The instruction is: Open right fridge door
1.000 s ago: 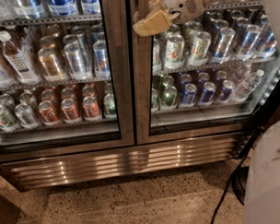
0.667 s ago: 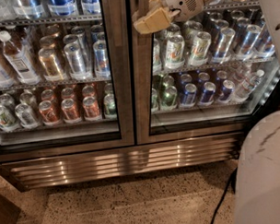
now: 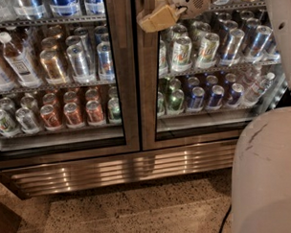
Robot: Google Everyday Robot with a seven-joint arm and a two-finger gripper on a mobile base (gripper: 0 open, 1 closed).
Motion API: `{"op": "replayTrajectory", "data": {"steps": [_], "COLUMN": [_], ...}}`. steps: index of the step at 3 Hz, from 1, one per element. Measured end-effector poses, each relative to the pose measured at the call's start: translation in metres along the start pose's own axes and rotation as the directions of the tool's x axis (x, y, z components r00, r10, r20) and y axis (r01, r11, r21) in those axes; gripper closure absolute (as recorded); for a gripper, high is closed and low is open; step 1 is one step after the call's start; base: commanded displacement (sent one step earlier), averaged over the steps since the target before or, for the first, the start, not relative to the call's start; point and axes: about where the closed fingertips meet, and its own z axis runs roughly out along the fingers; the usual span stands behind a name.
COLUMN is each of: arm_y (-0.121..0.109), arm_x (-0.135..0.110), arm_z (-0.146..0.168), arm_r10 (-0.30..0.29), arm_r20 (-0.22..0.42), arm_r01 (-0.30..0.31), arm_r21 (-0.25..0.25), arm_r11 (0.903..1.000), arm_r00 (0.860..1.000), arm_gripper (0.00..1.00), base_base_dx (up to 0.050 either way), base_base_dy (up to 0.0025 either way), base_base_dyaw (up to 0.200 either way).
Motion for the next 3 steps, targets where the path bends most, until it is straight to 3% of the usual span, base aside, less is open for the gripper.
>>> {"op": "replayTrajectory", "data": {"steps": [3], "arm_y": [-0.011], "arm_x": [-0.002], "arm_z": [0.001], "arm_r10": [0.0], "arm_r20": [0.0], "arm_r01": [0.0], "arm_r21": [0.0], "arm_r11": [1.0], "arm_r00": [1.0], "arm_gripper": [1.0], "base_base_dx": [0.0], "base_base_dy": [0.0], "base_base_dyaw": [0.0]}}
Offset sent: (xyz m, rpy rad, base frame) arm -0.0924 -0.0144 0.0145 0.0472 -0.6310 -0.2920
